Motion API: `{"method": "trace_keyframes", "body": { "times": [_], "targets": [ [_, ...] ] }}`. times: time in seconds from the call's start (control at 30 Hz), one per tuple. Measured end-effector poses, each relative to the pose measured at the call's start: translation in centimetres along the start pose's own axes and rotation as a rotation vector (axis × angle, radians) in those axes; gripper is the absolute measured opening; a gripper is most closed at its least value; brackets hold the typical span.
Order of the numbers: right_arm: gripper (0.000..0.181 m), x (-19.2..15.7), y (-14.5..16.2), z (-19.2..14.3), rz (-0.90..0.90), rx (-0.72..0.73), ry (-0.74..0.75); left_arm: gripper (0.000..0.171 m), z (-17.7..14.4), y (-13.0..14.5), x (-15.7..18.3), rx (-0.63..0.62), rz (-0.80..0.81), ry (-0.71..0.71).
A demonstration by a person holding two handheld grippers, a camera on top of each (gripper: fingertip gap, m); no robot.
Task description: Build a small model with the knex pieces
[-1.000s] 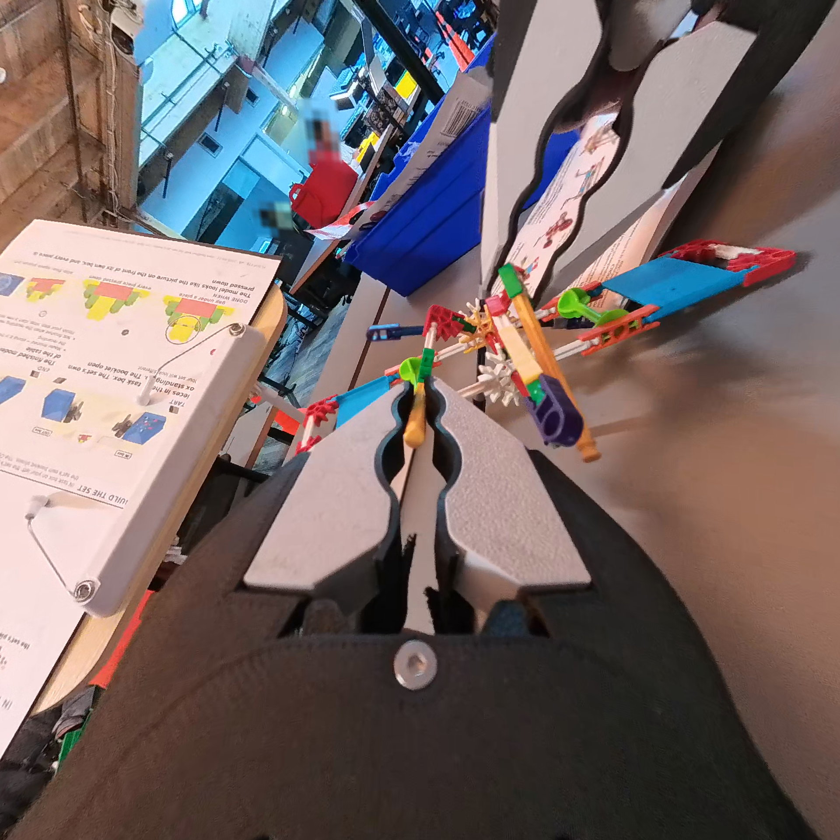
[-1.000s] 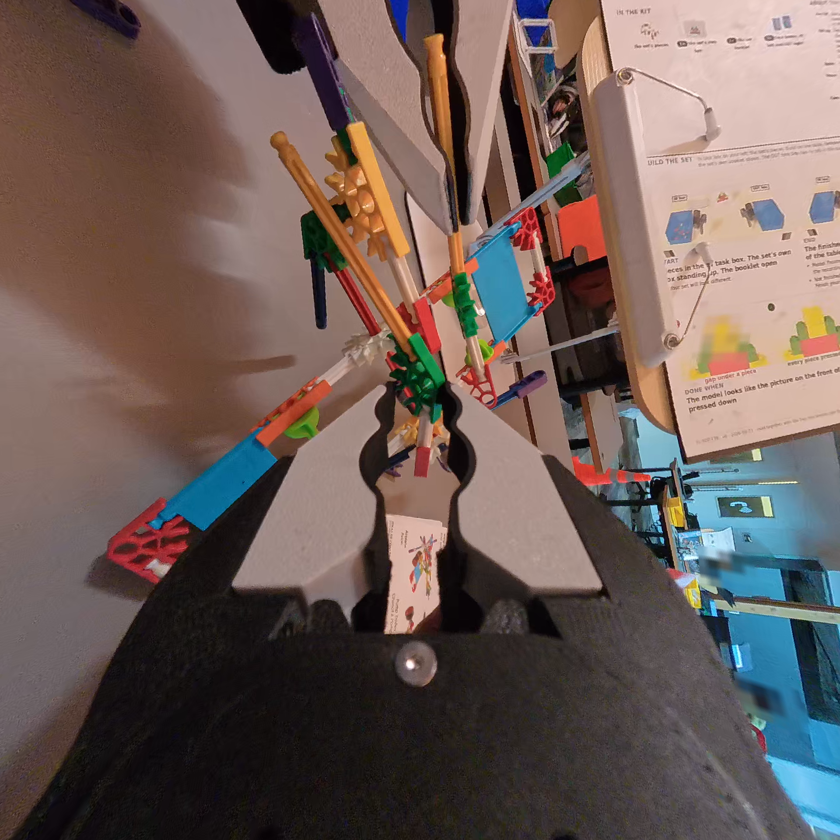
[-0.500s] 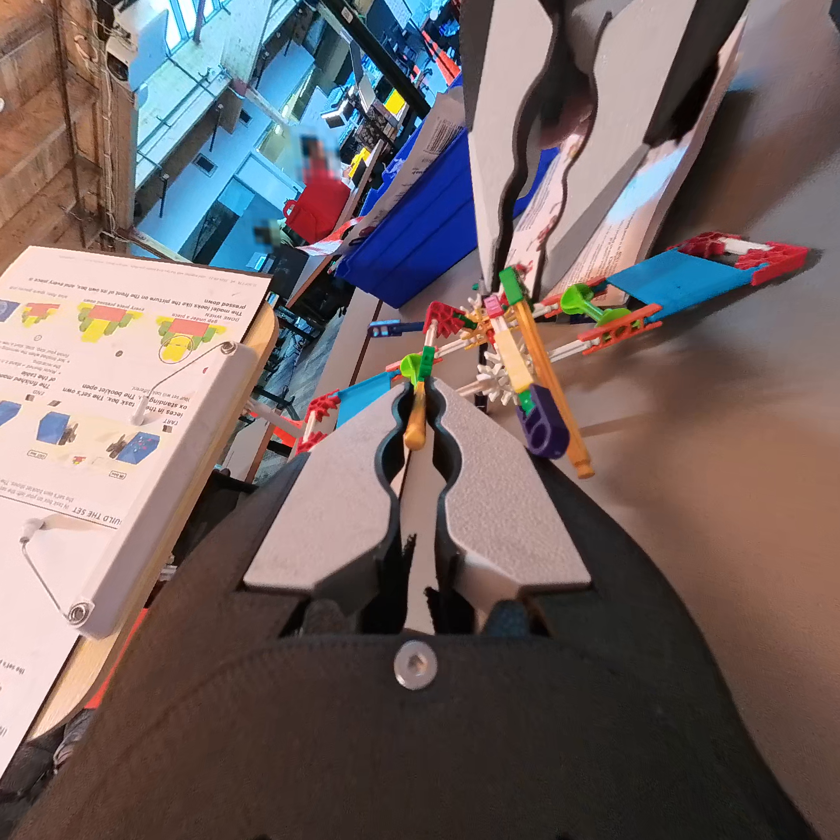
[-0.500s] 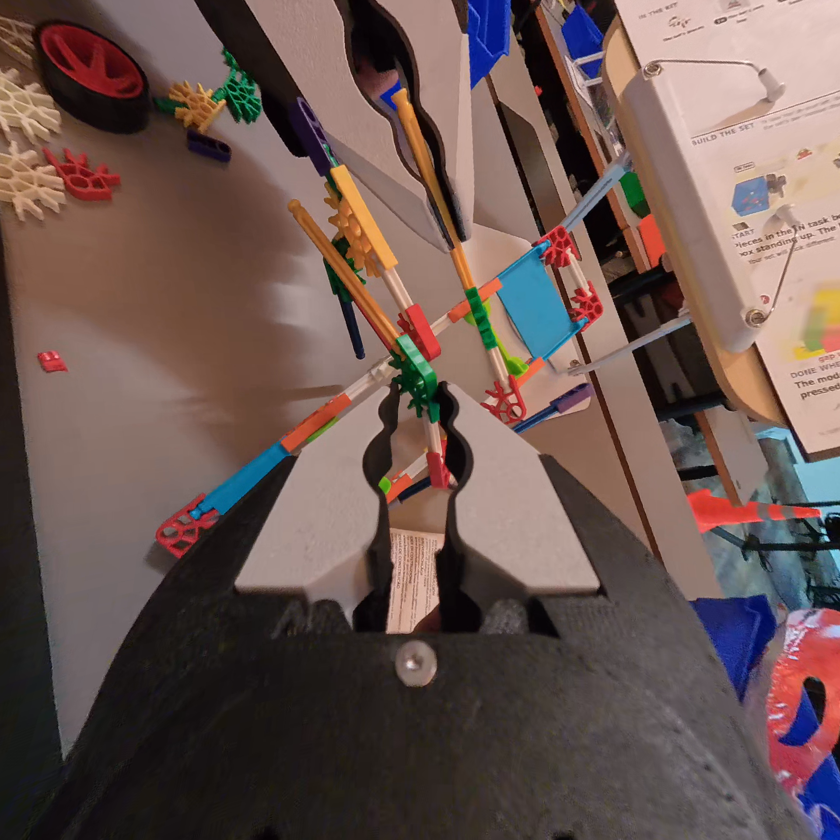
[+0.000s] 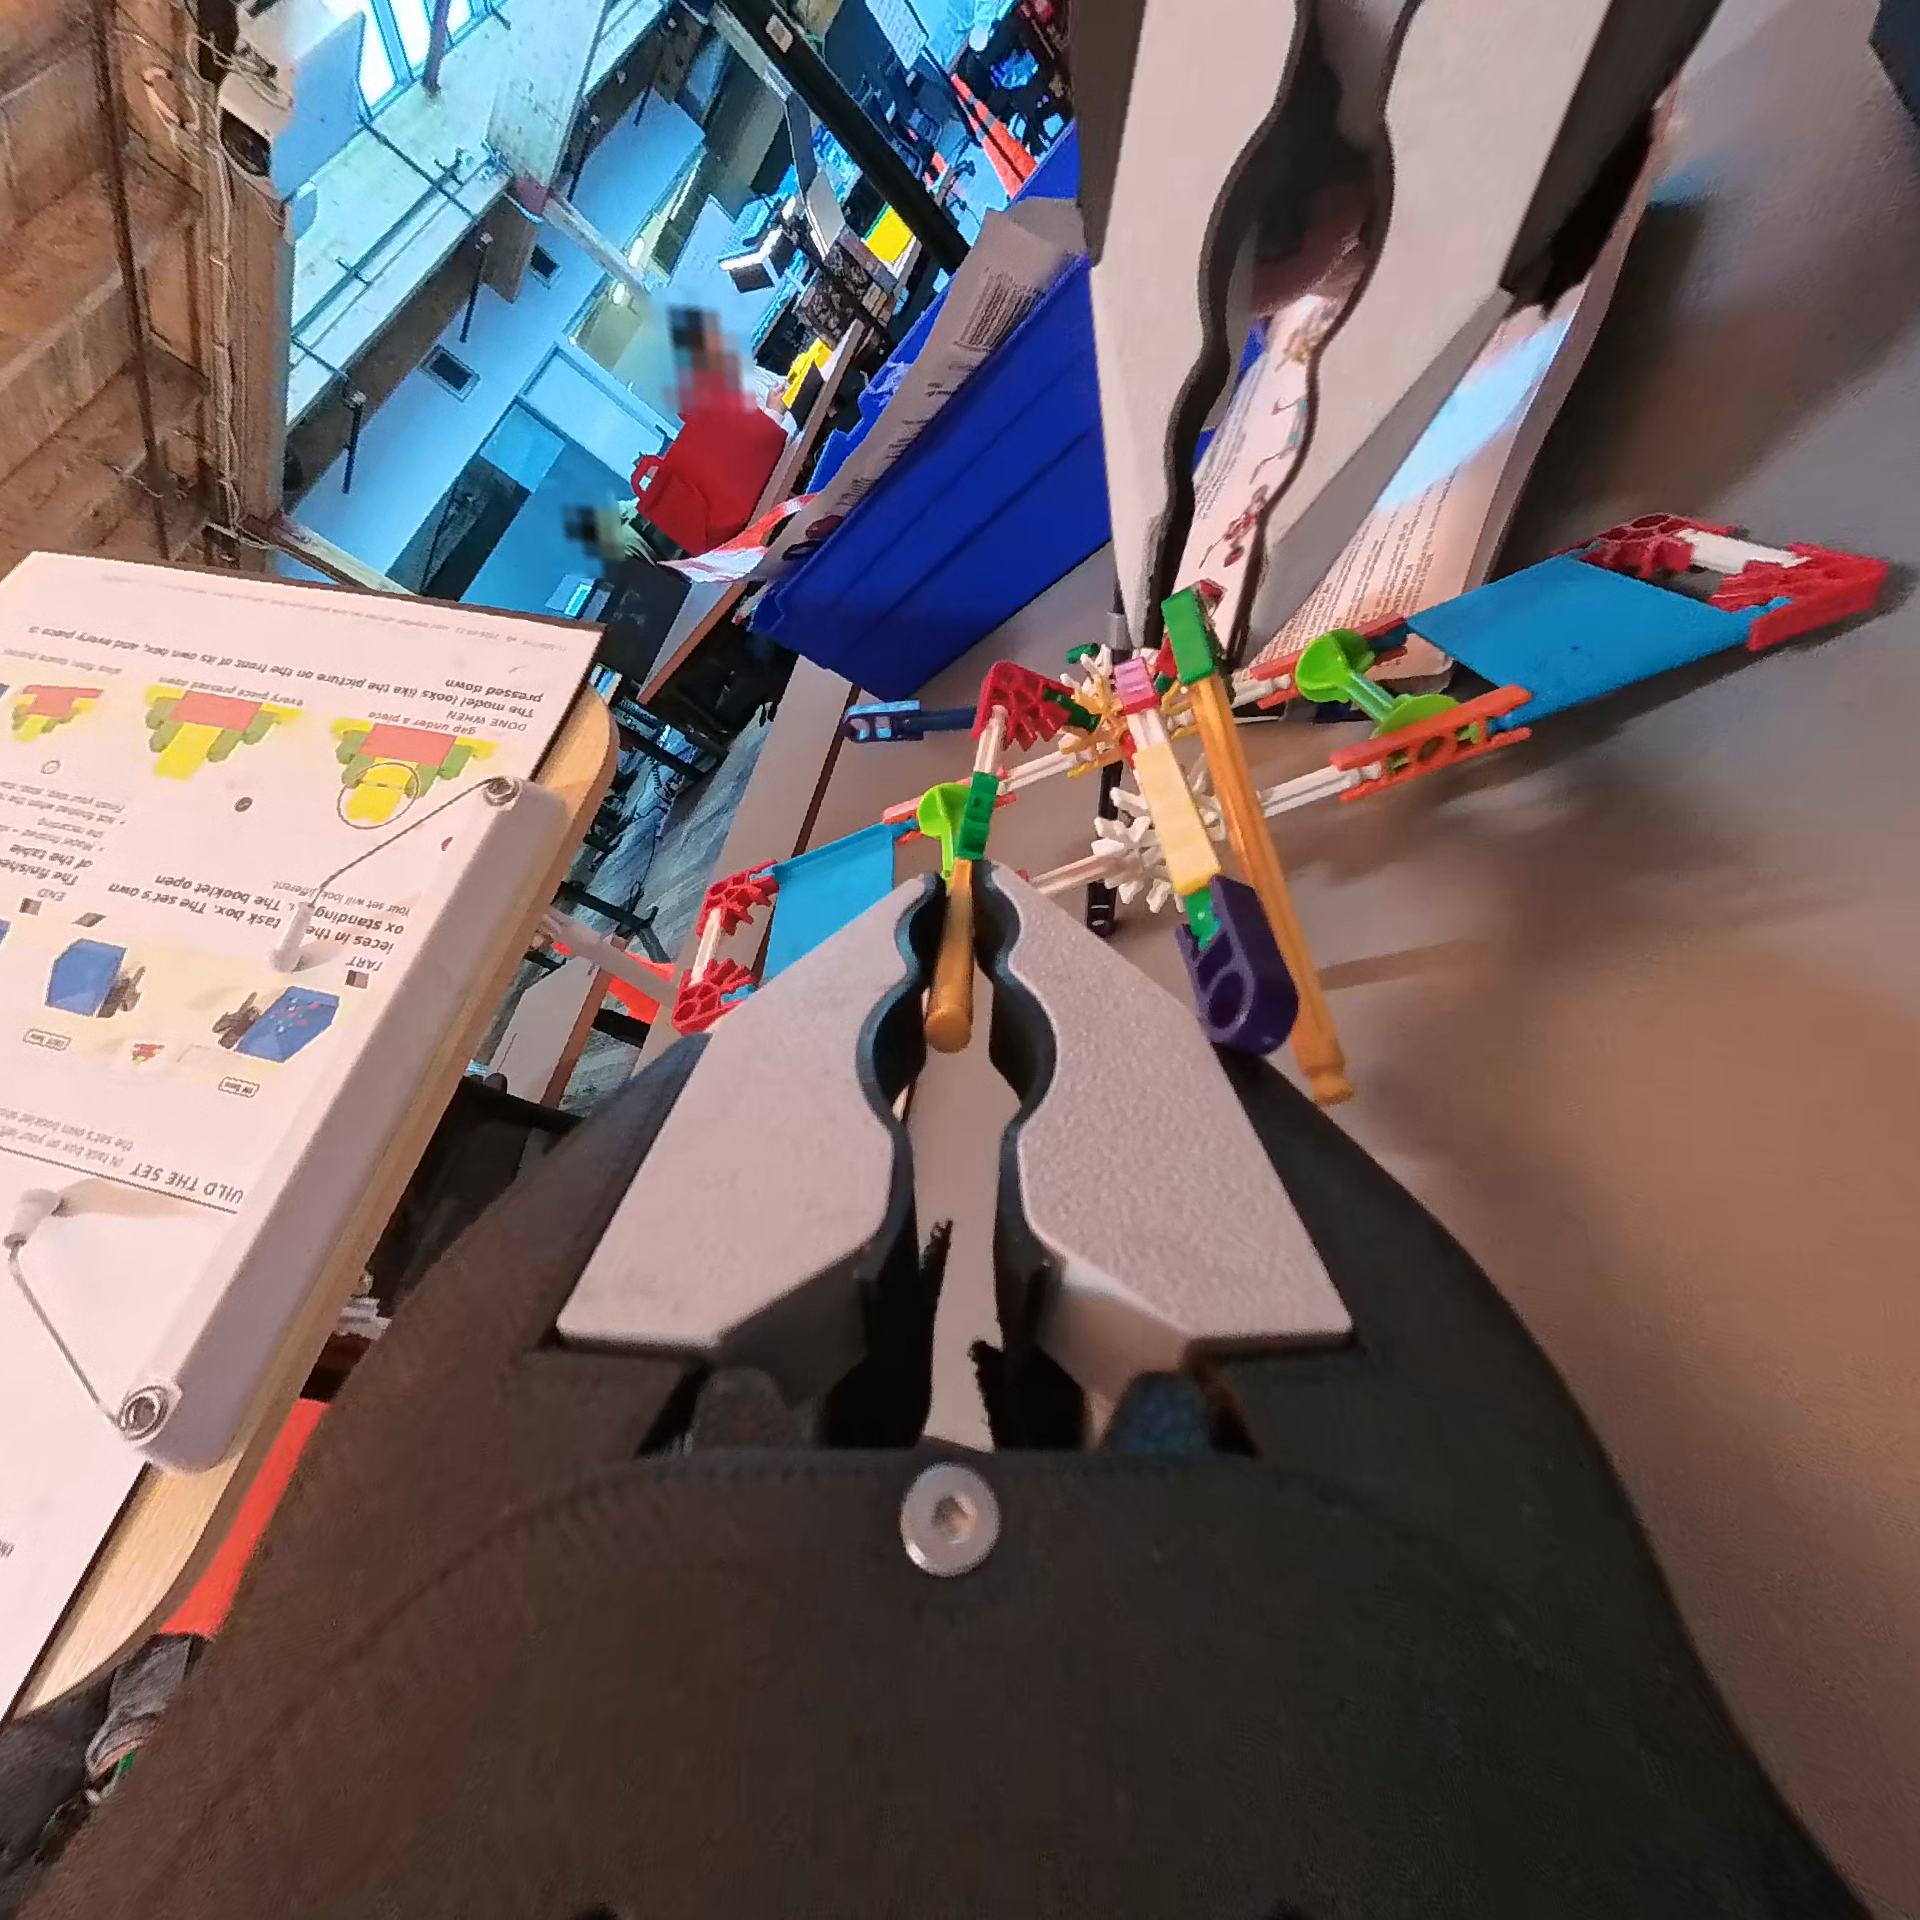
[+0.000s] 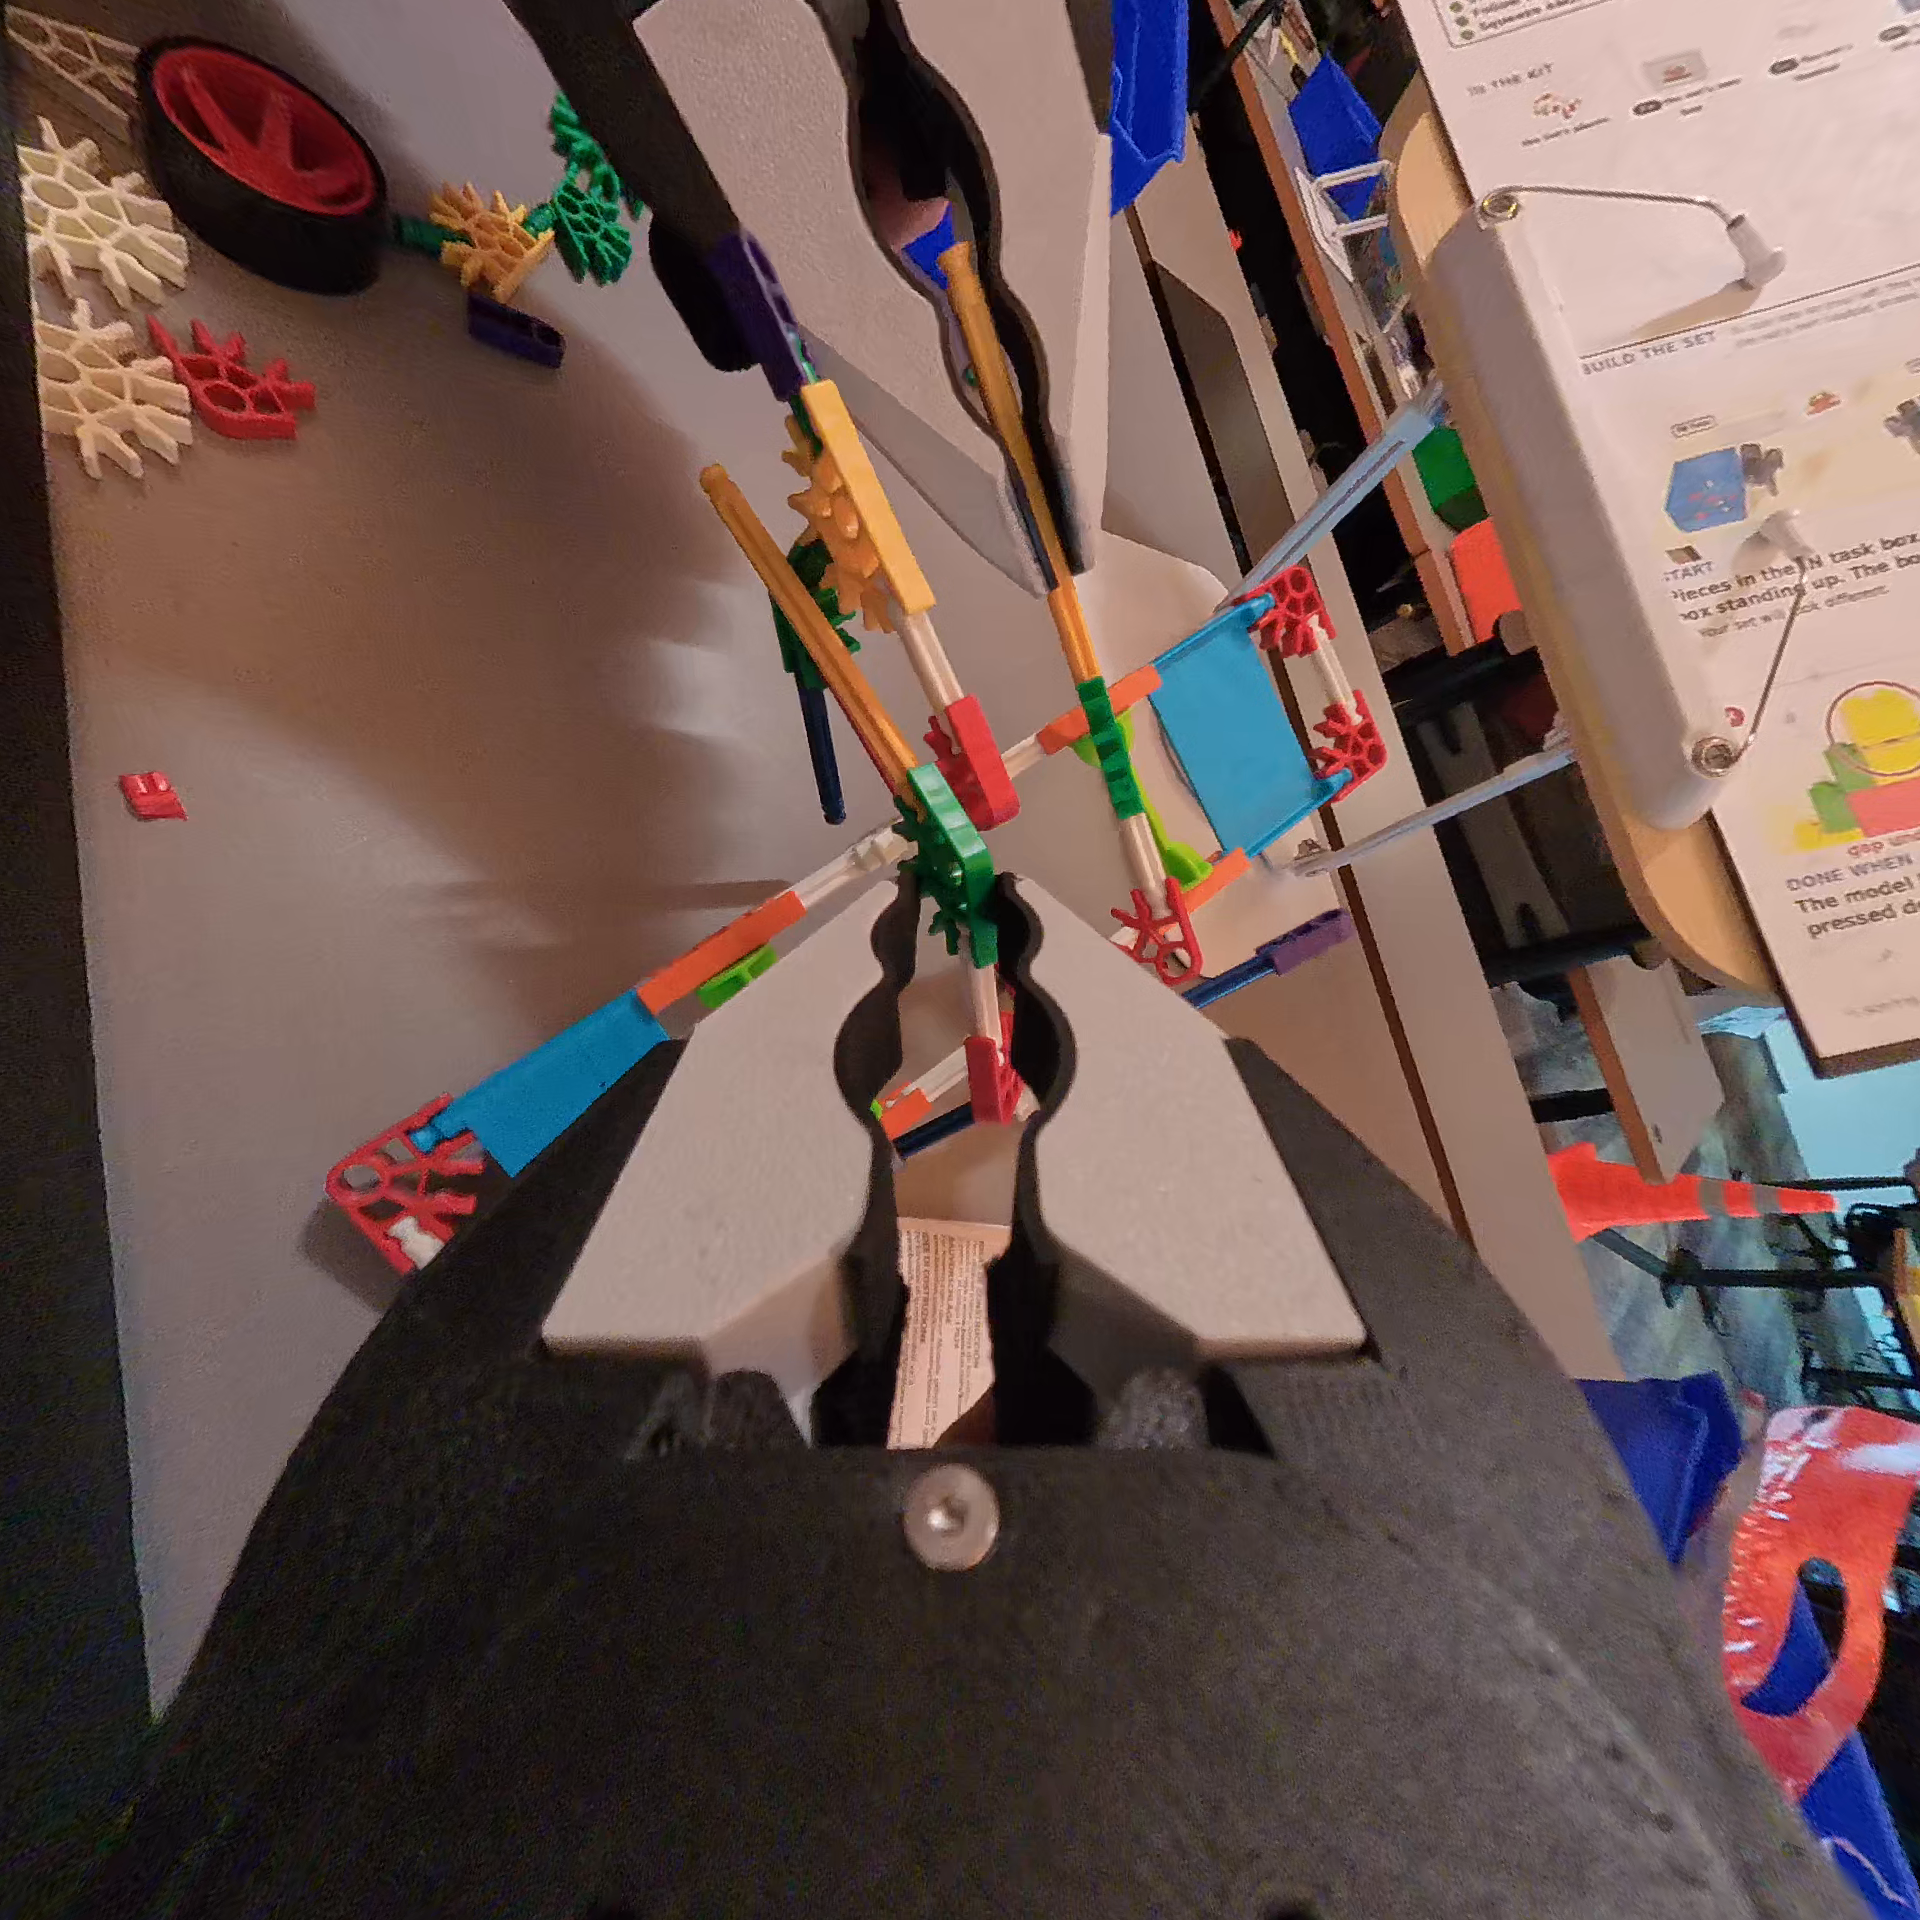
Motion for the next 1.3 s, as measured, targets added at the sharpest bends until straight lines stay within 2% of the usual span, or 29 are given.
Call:
{"method": "trace_keyframes", "body": {
  "times": [0.37,0.6,0.77,0.93,1.1,1.17,1.23,1.3],
  "targets": [
    [0.011,-0.8,-0.3,0.2,-0.101,-0.048,0.038,0.004,-0.2,0.4,0.0,-0.031,-0.023,0.059],
    [0.010,-0.9,0.1,0.3,-0.100,-0.049,0.033,0.014,-0.9,0.4,0.0,-0.058,-0.028,0.137],
    [0.009,-0.8,0.0,0.2,-0.096,-0.041,0.041,0.021,-2.4,0.5,-1.0,-0.052,-0.068,0.178],
    [0.008,-1.0,-0.2,0.5,-0.103,-0.040,0.040,0.020,-3.8,-1.1,-0.7,-0.017,-0.103,0.260],
    [0.008,-1.3,-0.7,0.8,-0.113,-0.038,0.035,0.023,-2.2,-0.3,1.0,-0.172,0.004,0.224],
    [0.008,-1.4,-0.8,0.8,-0.108,-0.031,0.032,0.020,-1.9,0.2,1.2,-0.197,-0.025,0.238],
    [0.007,-1.4,-0.8,0.8,-0.117,-0.039,0.044,0.010,-1.7,0.3,1.2,-0.207,-0.063,0.253],
    [0.007,-1.4,-0.8,0.8,-0.129,-0.045,0.054,0.008,-1.5,0.4,1.2,-0.223,-0.096,0.253]
  ]
}}
Point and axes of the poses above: each gripper's, where its closed fingertips meet, z out along the fingers, y out of its underside, x = y × z across the jaws, the point moved 8 cm from there along -z, back along the fingers, and after that the axes turned 3 degrees about -y, right-handed, at the moved point
